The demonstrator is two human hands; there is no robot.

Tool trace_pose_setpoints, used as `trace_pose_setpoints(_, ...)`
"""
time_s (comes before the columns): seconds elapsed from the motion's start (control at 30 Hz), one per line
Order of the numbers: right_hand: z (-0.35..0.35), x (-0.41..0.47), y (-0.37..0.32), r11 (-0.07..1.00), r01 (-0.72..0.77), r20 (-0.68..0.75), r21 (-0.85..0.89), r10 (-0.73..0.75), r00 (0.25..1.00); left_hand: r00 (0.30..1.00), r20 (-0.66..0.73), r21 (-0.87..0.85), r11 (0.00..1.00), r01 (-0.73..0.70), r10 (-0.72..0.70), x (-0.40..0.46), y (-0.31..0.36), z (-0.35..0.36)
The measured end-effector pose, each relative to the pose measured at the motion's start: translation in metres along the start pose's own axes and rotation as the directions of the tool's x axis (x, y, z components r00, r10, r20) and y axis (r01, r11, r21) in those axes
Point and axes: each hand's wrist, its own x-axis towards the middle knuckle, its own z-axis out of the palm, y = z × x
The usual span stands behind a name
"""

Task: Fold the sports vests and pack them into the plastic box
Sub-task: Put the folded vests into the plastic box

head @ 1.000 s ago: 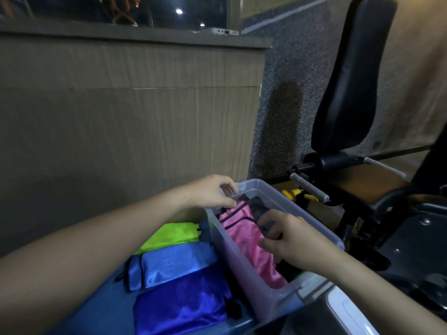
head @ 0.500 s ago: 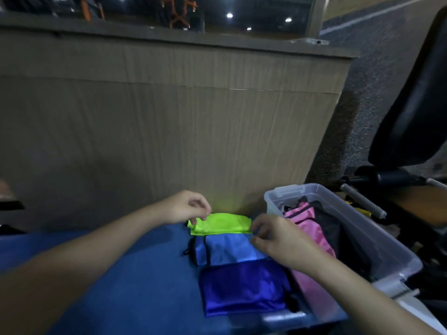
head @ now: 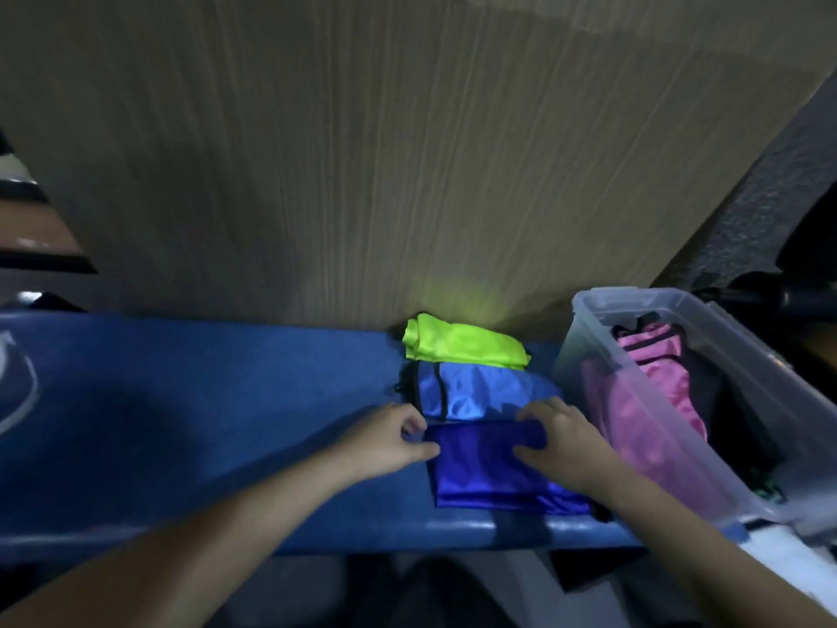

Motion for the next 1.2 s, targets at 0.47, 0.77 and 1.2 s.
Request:
trace_pose_setpoints(0.47,0.030,-0.012,0.013,0.986,-0.166,0.026,0.030,0.166,0.986,0.994,-0.100,0.251,0.965,0.073,-0.049,0.000,0.017,0.048)
trace_pose_setpoints(0.77,0.052,-0.043,-0.012,0.995,-0.090,0.009,0.035,0.090,0.996,0.998,-0.035,0.296,0.953,0.067,-0.059,-0.019,0.001,0.030)
trace_pose_setpoints(1.2,0.022,-0.039,0.017,0.985,-0.173,0.176,0.014,0.168,0.970,0.997,-0.011,0.274,0.958,0.082,-0.082,-0.033,-0.004,0.018)
